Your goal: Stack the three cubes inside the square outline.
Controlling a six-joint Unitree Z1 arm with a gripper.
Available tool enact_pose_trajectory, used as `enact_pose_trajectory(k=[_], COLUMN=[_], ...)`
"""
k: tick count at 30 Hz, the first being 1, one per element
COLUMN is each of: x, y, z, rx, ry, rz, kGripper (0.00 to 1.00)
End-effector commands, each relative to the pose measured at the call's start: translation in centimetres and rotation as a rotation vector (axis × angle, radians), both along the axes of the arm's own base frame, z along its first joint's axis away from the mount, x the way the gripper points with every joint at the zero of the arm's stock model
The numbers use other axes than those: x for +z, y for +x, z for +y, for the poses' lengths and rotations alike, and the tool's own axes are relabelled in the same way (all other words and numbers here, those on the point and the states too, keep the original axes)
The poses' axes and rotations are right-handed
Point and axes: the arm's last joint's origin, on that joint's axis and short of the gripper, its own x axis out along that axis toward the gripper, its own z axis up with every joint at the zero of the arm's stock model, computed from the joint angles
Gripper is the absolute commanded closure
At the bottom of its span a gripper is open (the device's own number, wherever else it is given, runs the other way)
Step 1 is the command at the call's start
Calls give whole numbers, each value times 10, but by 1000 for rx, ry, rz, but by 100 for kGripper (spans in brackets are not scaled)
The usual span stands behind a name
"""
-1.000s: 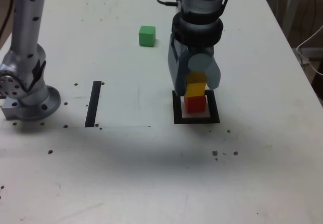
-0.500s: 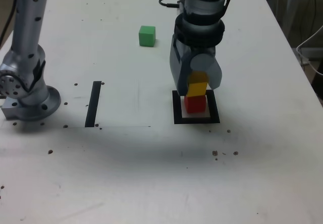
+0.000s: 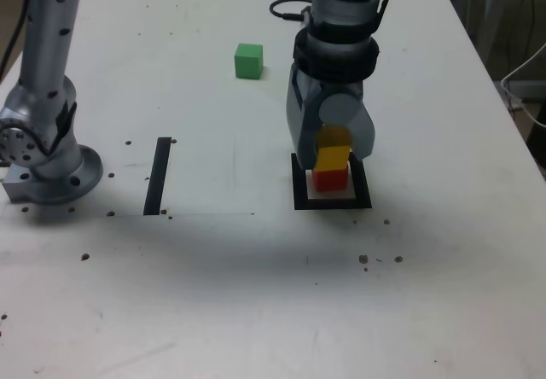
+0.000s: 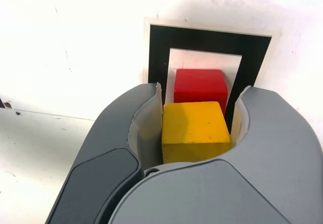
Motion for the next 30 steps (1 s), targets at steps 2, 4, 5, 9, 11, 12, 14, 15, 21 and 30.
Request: enact_pose_trajectory(k=[2, 4, 5, 9, 11, 12, 14, 15, 21, 30], x=[1, 1, 1, 2, 2, 3, 4, 4, 7, 18], y=[-2, -2, -3, -5, -6, -7, -8, -8, -8, -17], z=[1, 2, 2, 2, 3, 3, 3, 3, 3, 4], rx=[-8, -11, -11, -11, -11, -11, -11, -11, -11, -20], ry=[-1, 0, 1, 11, 17, 20, 24, 25, 24, 21], rz=[-6, -4, -3, -2, 0, 0, -1, -3, -13, -29], kGripper=[24, 12, 8, 1, 1, 1, 1, 1, 0, 0])
